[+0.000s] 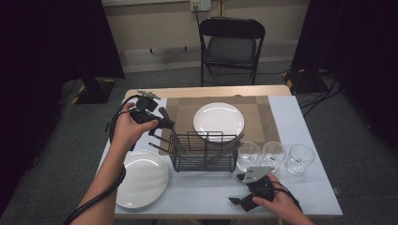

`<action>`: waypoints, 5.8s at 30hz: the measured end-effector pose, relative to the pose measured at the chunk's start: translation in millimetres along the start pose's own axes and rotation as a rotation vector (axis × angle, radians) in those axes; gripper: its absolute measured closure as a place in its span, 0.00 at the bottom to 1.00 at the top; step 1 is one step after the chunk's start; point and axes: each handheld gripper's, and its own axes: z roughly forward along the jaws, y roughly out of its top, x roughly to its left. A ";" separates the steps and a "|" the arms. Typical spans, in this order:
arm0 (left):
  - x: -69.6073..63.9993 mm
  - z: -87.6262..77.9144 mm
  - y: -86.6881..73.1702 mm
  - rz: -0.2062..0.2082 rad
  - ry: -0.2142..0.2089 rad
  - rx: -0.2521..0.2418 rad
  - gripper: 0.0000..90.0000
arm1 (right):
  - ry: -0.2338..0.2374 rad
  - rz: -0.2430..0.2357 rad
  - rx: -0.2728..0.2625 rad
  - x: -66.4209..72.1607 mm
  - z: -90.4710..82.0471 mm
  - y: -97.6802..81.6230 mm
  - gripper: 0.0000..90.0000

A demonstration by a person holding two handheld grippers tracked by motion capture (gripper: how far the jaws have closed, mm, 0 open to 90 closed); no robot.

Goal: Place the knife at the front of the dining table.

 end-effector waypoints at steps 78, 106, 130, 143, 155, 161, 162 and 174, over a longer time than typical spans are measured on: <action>-7.0 -62.7 40.2 -0.033 0.046 -0.257 0.93 | -0.018 -0.018 0.011 2.4 1.0 0.1 0.14; -4.0 -70.1 36.2 -0.040 0.073 -0.403 0.93 | -0.015 -0.016 0.010 2.2 1.0 0.0 0.14; 16.5 -79.3 13.4 -0.064 0.131 -0.420 0.93 | -0.014 -0.016 0.009 2.0 1.0 -0.1 0.14; 25.1 -70.6 3.8 -0.087 0.155 -0.419 0.93 | -0.012 -0.014 0.008 1.7 0.9 -0.2 0.14; 32.0 -56.0 -8.4 -0.089 0.163 -0.404 0.93 | -0.012 -0.014 0.008 1.8 0.9 -0.1 0.14; 36.4 -46.2 -16.1 -0.105 0.159 -0.400 0.93 | -0.011 -0.014 0.010 1.8 0.8 -0.2 0.14; 37.3 -45.0 -17.2 -0.109 0.161 -0.401 0.93 | -0.011 -0.012 0.010 1.6 0.7 -0.2 0.14; 41.8 -33.5 -26.5 -0.119 0.166 -0.394 0.93 | -0.010 -0.012 0.009 1.6 0.7 -0.2 0.14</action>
